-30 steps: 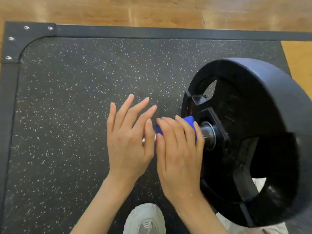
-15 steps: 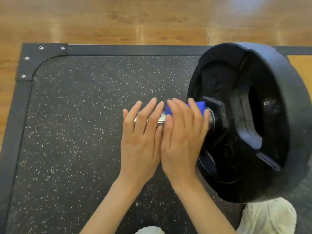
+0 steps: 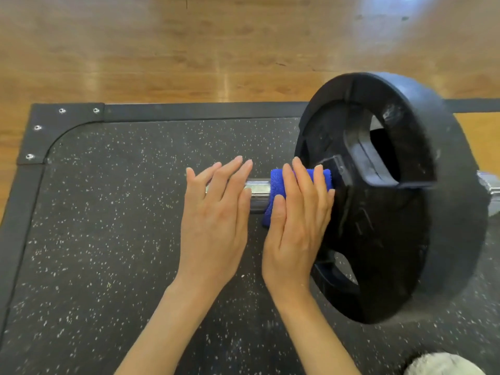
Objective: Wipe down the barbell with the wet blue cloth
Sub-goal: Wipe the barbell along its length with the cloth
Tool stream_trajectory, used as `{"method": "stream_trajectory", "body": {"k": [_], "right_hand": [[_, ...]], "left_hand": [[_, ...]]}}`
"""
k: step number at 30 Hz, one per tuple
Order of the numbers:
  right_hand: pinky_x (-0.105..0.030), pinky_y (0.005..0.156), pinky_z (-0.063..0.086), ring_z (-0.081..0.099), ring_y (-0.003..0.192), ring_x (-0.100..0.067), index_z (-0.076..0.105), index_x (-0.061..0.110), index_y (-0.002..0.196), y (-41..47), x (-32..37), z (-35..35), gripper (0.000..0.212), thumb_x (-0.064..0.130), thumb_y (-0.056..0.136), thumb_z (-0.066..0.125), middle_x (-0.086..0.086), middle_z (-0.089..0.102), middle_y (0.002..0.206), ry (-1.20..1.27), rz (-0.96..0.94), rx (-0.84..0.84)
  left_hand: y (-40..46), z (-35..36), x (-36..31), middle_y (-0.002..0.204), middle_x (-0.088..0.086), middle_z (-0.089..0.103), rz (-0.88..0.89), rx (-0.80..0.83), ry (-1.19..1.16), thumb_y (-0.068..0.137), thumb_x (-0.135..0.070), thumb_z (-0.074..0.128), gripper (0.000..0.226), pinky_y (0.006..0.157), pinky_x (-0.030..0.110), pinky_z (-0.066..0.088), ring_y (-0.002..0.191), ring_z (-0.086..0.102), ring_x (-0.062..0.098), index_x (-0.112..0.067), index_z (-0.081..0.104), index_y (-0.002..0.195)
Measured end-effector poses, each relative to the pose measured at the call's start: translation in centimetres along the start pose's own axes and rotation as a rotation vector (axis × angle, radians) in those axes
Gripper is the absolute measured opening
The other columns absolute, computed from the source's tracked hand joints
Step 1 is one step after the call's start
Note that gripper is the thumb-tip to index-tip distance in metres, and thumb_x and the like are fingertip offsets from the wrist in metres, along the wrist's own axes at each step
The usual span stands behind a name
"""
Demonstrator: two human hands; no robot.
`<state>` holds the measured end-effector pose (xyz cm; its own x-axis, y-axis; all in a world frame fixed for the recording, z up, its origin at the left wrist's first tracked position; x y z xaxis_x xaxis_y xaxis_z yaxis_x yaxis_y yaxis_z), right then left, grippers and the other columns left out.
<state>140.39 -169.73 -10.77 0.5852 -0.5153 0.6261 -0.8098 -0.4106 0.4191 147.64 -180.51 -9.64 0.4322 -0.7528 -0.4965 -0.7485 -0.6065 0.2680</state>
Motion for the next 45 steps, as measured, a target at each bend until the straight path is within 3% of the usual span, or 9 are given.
{"method": "stream_trajectory", "body": {"k": [3, 8, 13, 18, 23, 29, 34, 41, 45], "right_hand": [[-0.041, 0.126, 0.004, 0.022, 0.153, -0.022, 0.044, 0.013, 0.147, 0.6, 0.4, 0.9, 0.043, 0.025, 0.109, 0.027, -0.006, 0.043, 0.155, -0.058, -0.093, 0.004], [-0.038, 0.124, 0.018, 0.049, 0.134, -0.023, 0.066, 0.012, 0.126, 5.0, 0.8, 1.8, 0.037, 0.02, 0.103, 0.039, -0.001, 0.066, 0.129, -0.073, -0.081, -0.062], [-0.043, 0.127, 0.003, 0.013, 0.155, -0.02, 0.028, 0.013, 0.155, 2.6, -0.3, 3.1, 0.047, 0.025, 0.11, 0.027, -0.003, 0.029, 0.162, -0.095, -0.189, -0.004], [-0.04, 0.125, 0.017, 0.044, 0.142, -0.025, 0.058, 0.008, 0.139, 9.8, 0.3, 4.2, 0.044, 0.025, 0.107, 0.033, -0.006, 0.057, 0.144, -0.116, -0.121, -0.06], [-0.041, 0.127, 0.002, 0.007, 0.156, -0.023, 0.027, 0.007, 0.156, 6.6, -0.7, 5.3, 0.051, 0.032, 0.111, 0.023, -0.011, 0.027, 0.164, -0.138, -0.153, 0.003], [-0.04, 0.127, 0.009, 0.037, 0.146, -0.027, 0.051, 0.005, 0.144, 12.9, -0.1, 6.2, 0.048, 0.029, 0.109, 0.03, -0.009, 0.051, 0.15, -0.142, -0.125, -0.038], [-0.04, 0.127, 0.0, 0.015, 0.155, -0.023, 0.044, 0.01, 0.15, 11.0, 0.3, 7.1, 0.048, 0.029, 0.11, 0.026, -0.002, 0.038, 0.16, -0.063, 0.028, -0.11], [-0.037, 0.127, 0.003, 0.02, 0.153, -0.021, 0.044, 0.009, 0.149, 11.3, -0.4, 6.8, 0.045, 0.024, 0.11, 0.029, -0.005, 0.042, 0.157, -0.025, -0.058, -0.122], [-0.041, 0.126, 0.004, 0.028, 0.151, -0.024, 0.051, 0.012, 0.145, 11.5, 1.2, 8.1, 0.041, 0.02, 0.107, 0.036, -0.002, 0.049, 0.151, -0.068, -0.134, -0.083]], "left_hand": [[1.3, 0.0, 0.2, 0.142, -0.002, 0.056, 0.007, 0.013, 0.009, 0.109, -0.026, 0.026, 0.047, 0.124, 0.04, 0.007, 0.125, 0.047, 0.024, -0.013, 0.056, 0.142], [3.7, 0.5, 0.6, 0.138, 0.0, 0.06, 0.014, 0.045, 0.048, 0.108, -0.028, 0.023, 0.051, 0.123, 0.043, 0.012, 0.121, 0.05, 0.026, -0.01, 0.059, 0.139], [6.7, 1.0, 1.1, 0.133, 0.0, 0.063, 0.028, 0.056, 0.031, 0.107, -0.027, 0.023, 0.051, 0.121, 0.046, 0.012, 0.119, 0.045, 0.02, -0.01, 0.061, 0.136], [9.7, 1.9, 2.0, 0.13, 0.002, 0.065, -0.007, 0.112, 0.037, 0.106, -0.035, 0.016, 0.06, 0.12, 0.051, 0.015, 0.115, 0.051, 0.029, -0.01, 0.063, 0.133], [12.5, 2.7, 2.6, 0.13, 0.001, 0.066, -0.02, 0.168, 0.036, 0.105, -0.035, 0.015, 0.061, 0.121, 0.051, 0.013, 0.116, 0.051, 0.029, -0.012, 0.065, 0.13], [15.0, 3.0, 3.3, 0.139, -0.001, 0.063, -0.1, 0.196, 0.008, 0.111, -0.029, 0.026, 0.047, 0.124, 0.042, 0.002, 0.124, 0.049, 0.029, -0.014, 0.062, 0.138], [15.6, 3.2, 3.6, 0.14, -0.005, 0.06, -0.076, 0.206, -0.147, 0.11, -0.03, 0.029, 0.045, 0.123, 0.036, -0.003, 0.138, 0.037, 0.018, -0.015, 0.059, 0.139], [15.6, 3.3, 3.6, 0.14, 0.006, 0.061, 0.035, 0.114, -0.042, 0.108, -0.034, 0.023, 0.056, 0.122, 0.054, 0.012, 0.141, 0.04, 0.034, -0.007, 0.065, 0.133], [15.8, 3.2, 3.5, 0.145, 0.011, 0.057, 0.096, 0.05, -0.003, 0.108, -0.029, 0.026, 0.052, 0.123, 0.05, 0.003, 0.146, 0.031, 0.038, -0.004, 0.065, 0.131]]}}
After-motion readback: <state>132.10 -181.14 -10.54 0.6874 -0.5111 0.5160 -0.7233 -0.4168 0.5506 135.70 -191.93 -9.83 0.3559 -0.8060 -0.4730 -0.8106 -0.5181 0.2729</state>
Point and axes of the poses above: each hand's wrist, its own y-axis towards the middle knuckle, its own z-axis out of the palm, x = y × z, the point moved 8 cm from there along y, towards the middle knuckle
